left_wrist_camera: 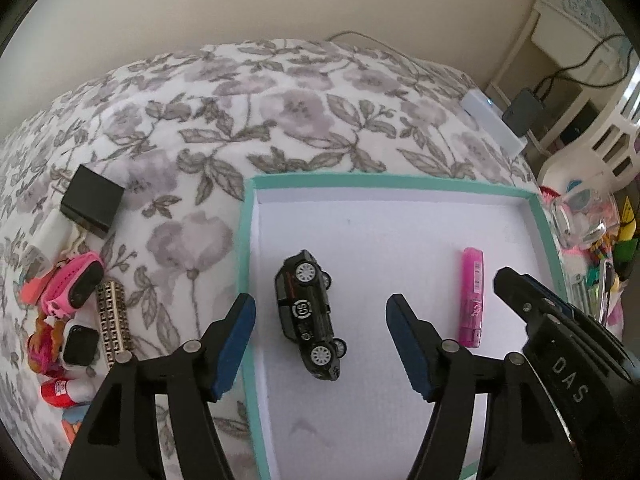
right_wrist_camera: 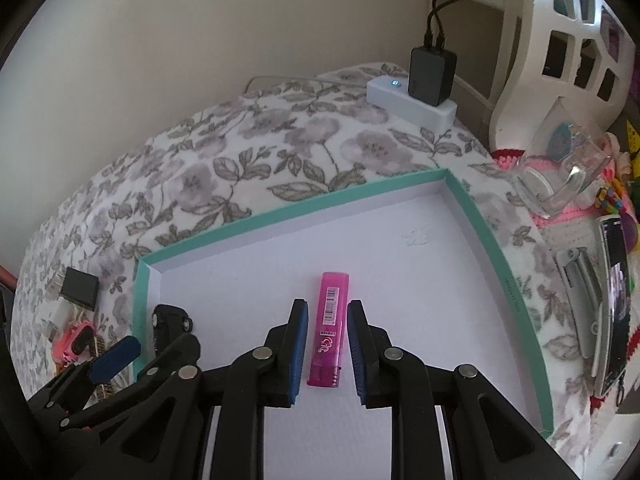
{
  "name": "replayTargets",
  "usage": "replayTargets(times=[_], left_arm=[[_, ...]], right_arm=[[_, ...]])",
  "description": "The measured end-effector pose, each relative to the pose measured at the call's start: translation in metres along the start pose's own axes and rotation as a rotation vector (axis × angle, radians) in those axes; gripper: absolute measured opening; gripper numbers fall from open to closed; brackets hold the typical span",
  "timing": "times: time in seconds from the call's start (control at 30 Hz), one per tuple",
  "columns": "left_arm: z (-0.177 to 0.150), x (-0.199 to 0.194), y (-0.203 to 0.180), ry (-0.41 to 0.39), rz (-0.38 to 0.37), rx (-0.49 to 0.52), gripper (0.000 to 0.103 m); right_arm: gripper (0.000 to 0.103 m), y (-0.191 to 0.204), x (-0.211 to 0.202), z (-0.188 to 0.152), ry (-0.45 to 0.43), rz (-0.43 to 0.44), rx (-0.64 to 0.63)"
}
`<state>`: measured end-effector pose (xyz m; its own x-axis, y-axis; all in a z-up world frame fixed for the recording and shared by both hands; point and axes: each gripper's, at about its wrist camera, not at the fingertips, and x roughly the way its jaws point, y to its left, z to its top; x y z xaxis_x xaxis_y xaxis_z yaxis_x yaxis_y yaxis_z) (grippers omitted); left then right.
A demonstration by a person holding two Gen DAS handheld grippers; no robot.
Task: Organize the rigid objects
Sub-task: 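Open the right tool to drop the lighter while the left tool releases the car in the box, then move both open tools back toward the pile of toys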
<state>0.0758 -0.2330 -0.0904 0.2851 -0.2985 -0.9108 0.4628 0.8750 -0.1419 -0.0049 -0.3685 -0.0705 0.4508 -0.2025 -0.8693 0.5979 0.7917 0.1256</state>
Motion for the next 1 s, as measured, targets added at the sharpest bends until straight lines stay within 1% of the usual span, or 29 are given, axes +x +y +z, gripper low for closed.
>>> replayTargets(times=[0.1,0.17,0.2,0.27,0.5,0.53,0.57,0.63,0.7,0.73,0.77,0.83,0.9,0.97,1.0], left_arm=[[0.001,-0.006,0.005,-0.006,-0.015,-0.027,0.069],[0.001,-0.01,0.007,-0.02,0.005,-0.037,0.077],[0.002,-0.013,0.01,-0.03,0.009,-0.044,0.079],[0.002,-0.016,0.014,-0.038,0.015,-0.063,0.081],[0.0,-0.027,0.044,-0.071,0.087,-0.162,0.085],[-0.001,-0.028,0.049,-0.072,0.092,-0.178,0.087],[-0.002,-0.028,0.053,-0.073,0.094,-0.189,0.09],[-0.005,-0.03,0.061,-0.076,0.1,-0.216,0.093],[-0.007,-0.032,0.065,-0.079,0.115,-0.229,0.093],[-0.008,-0.033,0.067,-0.08,0.122,-0.231,0.093],[-0.009,-0.034,0.069,-0.083,0.134,-0.236,0.093],[-0.011,-0.036,0.072,-0.085,0.147,-0.242,0.094],[-0.013,-0.039,0.076,-0.089,0.159,-0.25,0.094],[-0.016,-0.041,0.078,-0.09,0.166,-0.259,0.103],[-0.017,-0.043,0.08,-0.094,0.169,-0.265,0.103]], right_arm=[[0.022,0.0,-0.005,0.0,-0.015,0.002,0.008],[0.022,0.0,-0.008,-0.001,-0.021,0.0,0.01],[0.022,0.0,-0.01,-0.001,-0.024,0.001,0.013],[0.022,0.0,-0.011,-0.002,-0.023,0.003,0.015],[0.022,0.009,-0.012,-0.011,0.0,0.001,-0.021],[0.025,0.011,-0.011,-0.013,0.005,0.0,-0.028],[0.032,0.014,-0.01,-0.015,0.011,-0.005,-0.04],[0.041,0.018,-0.009,-0.018,0.018,-0.015,-0.059],[0.042,0.022,-0.008,-0.021,0.024,-0.02,-0.076],[0.047,0.024,-0.009,-0.023,0.024,-0.023,-0.08],[0.055,0.025,-0.009,-0.024,0.023,-0.028,-0.085],[0.064,0.028,-0.011,-0.026,0.016,-0.035,-0.095],[0.066,0.03,-0.013,-0.028,0.013,-0.035,-0.102],[0.072,0.031,-0.013,-0.03,0.017,-0.029,-0.103],[0.073,0.032,-0.013,-0.031,0.02,-0.028,-0.104]])
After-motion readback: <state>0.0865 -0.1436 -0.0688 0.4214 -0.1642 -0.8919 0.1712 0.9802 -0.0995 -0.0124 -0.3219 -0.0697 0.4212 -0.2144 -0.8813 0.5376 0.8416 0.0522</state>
